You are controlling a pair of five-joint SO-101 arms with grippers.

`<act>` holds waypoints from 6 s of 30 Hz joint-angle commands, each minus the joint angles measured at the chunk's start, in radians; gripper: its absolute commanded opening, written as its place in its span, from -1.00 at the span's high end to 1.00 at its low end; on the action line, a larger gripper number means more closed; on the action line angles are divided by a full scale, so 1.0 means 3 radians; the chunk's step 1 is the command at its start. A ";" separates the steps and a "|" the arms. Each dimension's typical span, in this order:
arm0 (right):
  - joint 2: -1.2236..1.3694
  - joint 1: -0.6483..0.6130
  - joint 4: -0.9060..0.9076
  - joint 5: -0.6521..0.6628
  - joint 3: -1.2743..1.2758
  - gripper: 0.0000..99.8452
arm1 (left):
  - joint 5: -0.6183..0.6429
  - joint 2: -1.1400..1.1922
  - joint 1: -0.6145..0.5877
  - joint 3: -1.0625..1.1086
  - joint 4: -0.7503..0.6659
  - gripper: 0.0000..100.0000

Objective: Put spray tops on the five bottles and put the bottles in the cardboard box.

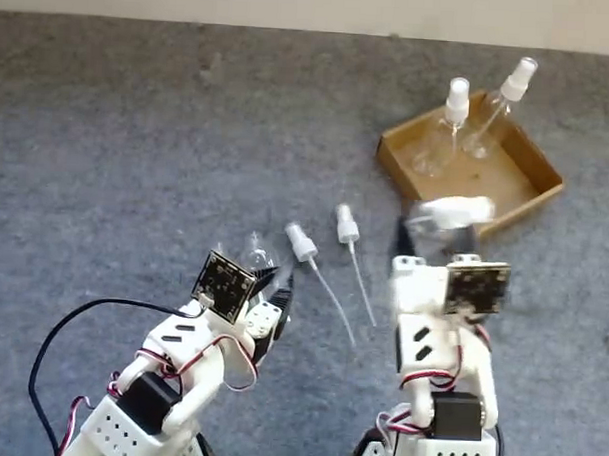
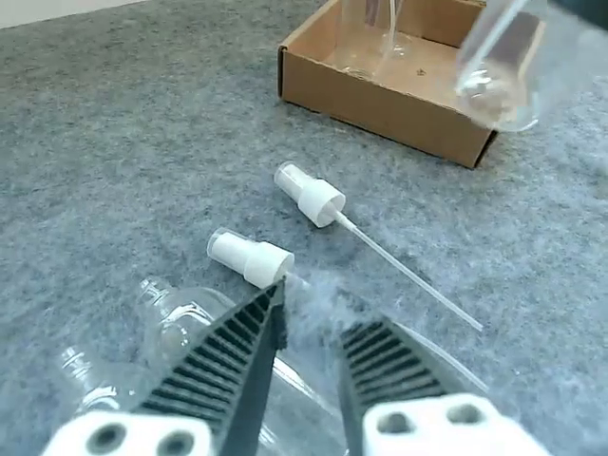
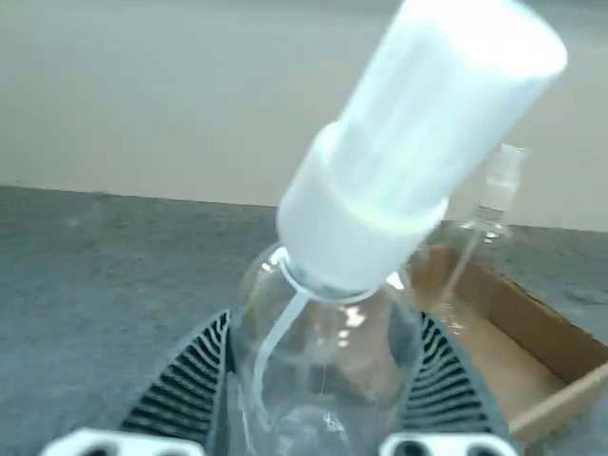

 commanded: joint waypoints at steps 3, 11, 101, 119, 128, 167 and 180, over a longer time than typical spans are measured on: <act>-0.0018 0.0734 -0.0442 0.0036 -0.0192 0.83 | 0.0005 -0.0013 -0.0202 0.0069 0.0000 0.99; 0.0642 0.1000 -0.0657 0.0307 -0.0504 0.83 | 0.0020 -0.0013 -0.0529 0.0069 -0.0010 0.99; 0.7802 0.1266 -0.2862 0.0363 -0.4549 0.53 | 0.0010 -0.0003 -0.0519 0.0069 -0.0010 0.99; 0.7787 0.1281 -0.2836 0.0363 -0.4544 0.51 | 0.0005 -0.0003 -0.0524 0.0069 -0.0015 0.99; 0.7761 0.1297 -0.2831 0.0363 -0.4539 0.51 | 0.0005 -0.0003 -0.0524 0.0069 -0.0015 0.99; 0.7132 0.1271 -0.2319 0.0368 -0.4104 0.44 | 0.0005 -0.0003 -0.0524 0.0069 -0.0015 0.99; 0.6718 0.1266 -0.1828 0.0368 -0.4094 0.24 | 0.0005 -0.0003 -0.0524 0.0069 -0.0015 0.99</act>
